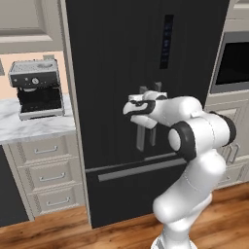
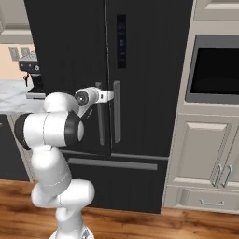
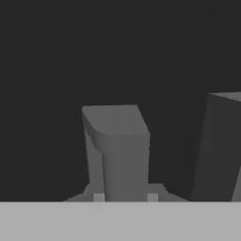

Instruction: Retrieve the steak from the fridge and place it on the saucepan with marinade on the stove.

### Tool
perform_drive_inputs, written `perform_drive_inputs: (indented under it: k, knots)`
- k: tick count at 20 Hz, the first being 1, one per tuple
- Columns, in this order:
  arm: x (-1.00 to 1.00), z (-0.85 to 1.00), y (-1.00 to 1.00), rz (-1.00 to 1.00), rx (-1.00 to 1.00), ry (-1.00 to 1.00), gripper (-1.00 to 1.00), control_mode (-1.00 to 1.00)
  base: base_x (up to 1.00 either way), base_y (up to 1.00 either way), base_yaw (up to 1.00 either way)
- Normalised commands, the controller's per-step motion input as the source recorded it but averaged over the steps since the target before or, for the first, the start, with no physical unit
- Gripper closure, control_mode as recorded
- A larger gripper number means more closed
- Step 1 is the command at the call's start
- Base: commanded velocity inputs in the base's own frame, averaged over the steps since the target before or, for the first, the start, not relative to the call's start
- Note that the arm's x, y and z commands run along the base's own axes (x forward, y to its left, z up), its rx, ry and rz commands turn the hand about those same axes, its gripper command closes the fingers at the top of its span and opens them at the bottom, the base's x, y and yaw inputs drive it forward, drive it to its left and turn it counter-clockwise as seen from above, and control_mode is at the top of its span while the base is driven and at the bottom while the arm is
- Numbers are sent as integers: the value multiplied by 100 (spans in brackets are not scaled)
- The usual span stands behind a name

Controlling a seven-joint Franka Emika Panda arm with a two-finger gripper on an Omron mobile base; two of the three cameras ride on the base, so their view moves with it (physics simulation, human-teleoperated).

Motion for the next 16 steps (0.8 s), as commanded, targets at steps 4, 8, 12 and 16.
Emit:
perform_drive_inputs:
  k: [4,8,12,16]
  knots:
    - [-67,34,13,0,0,37,100,-100,0,0,0]
    - [-50,40,56,0,0,48,100,-100,0,0,0]
    - [-65,3,94,-4,-2,19,100,-100,0,0,0]
    - [-79,-17,100,-10,-3,-1,100,-100,0,0,0]
